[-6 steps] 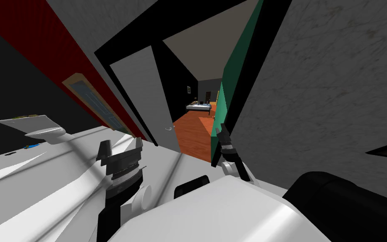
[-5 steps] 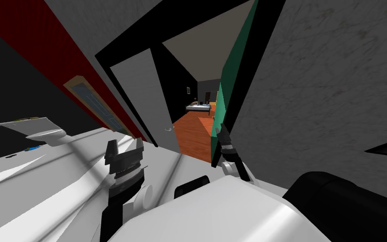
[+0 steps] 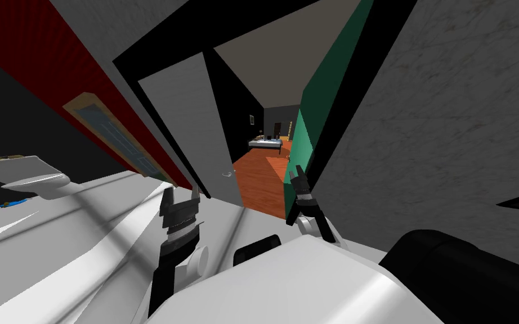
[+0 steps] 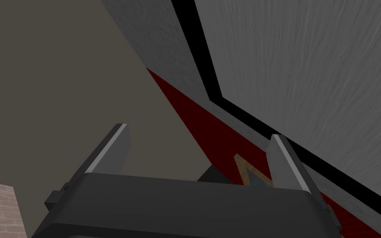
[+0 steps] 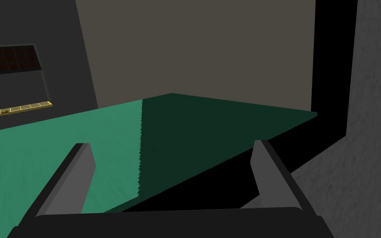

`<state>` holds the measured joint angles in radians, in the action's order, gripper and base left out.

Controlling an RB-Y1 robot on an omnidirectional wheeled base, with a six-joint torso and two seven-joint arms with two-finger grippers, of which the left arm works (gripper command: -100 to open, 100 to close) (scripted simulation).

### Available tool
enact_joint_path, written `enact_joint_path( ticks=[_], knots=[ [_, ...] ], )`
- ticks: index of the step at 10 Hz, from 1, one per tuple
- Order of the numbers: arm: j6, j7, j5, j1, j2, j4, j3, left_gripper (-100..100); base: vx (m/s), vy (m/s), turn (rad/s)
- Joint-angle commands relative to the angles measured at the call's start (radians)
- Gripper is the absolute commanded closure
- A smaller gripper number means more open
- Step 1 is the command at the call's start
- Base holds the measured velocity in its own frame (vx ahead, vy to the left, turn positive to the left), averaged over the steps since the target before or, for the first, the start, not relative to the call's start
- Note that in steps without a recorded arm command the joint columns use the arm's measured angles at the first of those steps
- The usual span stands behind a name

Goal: Push the door open

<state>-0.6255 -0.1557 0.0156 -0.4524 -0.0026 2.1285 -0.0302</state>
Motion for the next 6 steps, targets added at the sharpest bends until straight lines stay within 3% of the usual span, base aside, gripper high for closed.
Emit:
enact_joint_path(
  ticks=[1, 6],
  knots=[
    [0.0, 0.0, 0.0, 0.011, 0.011, -0.034, -0.003, -100, 0.089, 0.085, -0.057],
    [-0.014, 0.008, -0.01, 0.047, 0.033, -0.175, -0.031, -100, 0.092, 0.096, -0.072]
  ],
)
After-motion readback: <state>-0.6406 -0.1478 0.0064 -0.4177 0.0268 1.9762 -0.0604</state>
